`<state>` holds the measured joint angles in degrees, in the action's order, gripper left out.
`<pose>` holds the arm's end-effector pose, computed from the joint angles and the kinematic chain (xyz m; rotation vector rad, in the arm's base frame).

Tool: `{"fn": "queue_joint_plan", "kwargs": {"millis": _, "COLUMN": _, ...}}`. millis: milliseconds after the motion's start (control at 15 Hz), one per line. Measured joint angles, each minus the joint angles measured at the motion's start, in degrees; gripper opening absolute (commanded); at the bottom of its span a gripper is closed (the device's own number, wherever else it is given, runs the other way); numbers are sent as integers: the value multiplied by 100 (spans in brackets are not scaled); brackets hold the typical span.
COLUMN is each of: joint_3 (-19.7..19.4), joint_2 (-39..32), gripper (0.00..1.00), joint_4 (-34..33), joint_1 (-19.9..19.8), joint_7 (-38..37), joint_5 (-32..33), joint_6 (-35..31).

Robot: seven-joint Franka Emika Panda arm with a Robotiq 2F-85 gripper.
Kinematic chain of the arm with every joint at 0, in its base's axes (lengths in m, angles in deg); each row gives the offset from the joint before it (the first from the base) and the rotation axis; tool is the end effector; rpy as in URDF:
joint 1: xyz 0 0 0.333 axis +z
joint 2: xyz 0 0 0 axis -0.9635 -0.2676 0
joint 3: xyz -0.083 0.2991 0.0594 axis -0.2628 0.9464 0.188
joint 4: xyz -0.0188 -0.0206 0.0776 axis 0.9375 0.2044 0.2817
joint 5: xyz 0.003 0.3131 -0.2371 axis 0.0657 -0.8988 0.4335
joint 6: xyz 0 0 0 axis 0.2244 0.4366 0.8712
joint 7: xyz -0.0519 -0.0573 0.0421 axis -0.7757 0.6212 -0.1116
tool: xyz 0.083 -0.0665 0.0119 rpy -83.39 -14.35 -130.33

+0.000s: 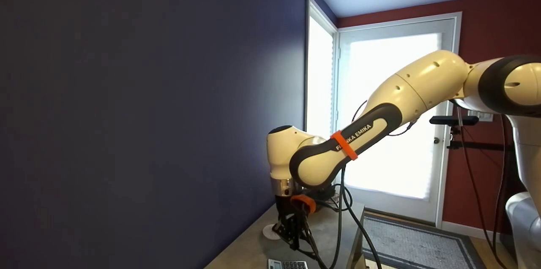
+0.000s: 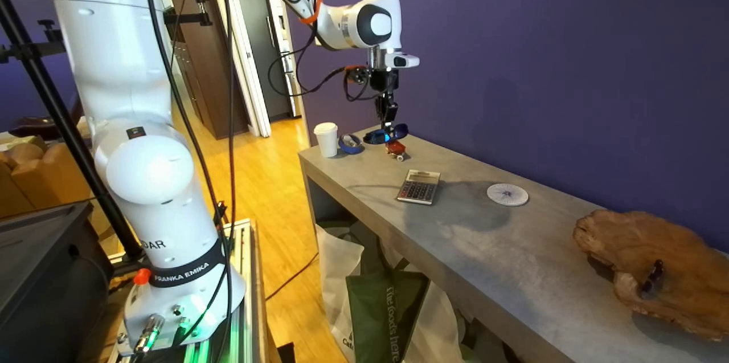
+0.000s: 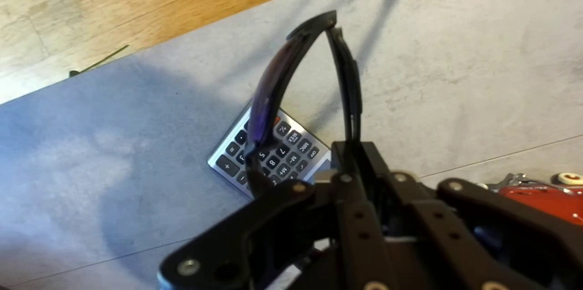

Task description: Put the sunglasses on the wooden plate

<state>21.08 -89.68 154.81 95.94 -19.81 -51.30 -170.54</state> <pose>0.5170 0.2449 0.3479 3.0316 -0.1343 -0.0740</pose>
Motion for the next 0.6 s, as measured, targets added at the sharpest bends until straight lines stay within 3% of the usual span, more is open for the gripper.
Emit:
{"fn": "queue_joint_plan", "kwargs": {"millis": 333, "joint_3": 76, "joint_2": -47, "gripper": 2, "joint_4": -28, "joint_1": -26, "joint_7": -4, "joint_5": 0, "joint_6": 0}}
{"fn": "queue_joint_plan", "kwargs": {"millis": 600, "joint_3": -80, "joint_2": 13, "gripper": 2, "joint_4": -110, "joint_1": -612, "joint_7": -50, "joint_5": -67, "joint_6": -209}}
